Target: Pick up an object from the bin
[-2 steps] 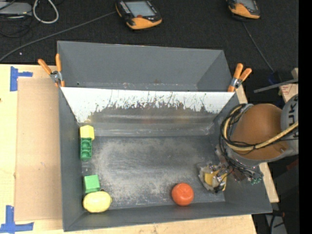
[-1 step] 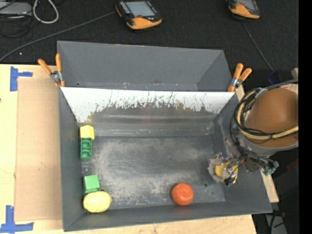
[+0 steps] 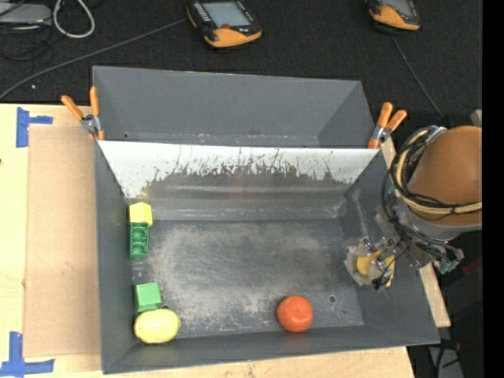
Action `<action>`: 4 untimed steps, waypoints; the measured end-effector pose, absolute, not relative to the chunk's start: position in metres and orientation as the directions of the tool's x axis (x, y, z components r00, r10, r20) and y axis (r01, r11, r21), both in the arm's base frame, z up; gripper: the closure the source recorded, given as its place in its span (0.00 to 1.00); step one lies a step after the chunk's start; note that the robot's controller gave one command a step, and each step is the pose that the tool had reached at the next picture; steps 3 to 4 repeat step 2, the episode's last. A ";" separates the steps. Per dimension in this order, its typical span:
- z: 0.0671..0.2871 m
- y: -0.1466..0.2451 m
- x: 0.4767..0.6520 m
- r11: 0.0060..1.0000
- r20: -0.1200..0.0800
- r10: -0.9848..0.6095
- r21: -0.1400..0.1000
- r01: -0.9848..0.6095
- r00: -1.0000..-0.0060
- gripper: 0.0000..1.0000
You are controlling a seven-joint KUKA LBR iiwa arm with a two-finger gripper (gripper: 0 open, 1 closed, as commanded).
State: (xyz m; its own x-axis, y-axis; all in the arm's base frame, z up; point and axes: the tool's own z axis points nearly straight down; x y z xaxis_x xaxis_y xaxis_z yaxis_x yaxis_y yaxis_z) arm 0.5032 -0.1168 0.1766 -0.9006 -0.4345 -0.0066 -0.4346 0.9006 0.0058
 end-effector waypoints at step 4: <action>0.206 -0.122 0.505 0.910 0.002 -0.414 0.016 -0.414 -0.910 1.00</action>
Offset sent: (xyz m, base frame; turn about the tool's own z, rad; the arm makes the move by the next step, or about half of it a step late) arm 0.0032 -0.0055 0.1495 0.0212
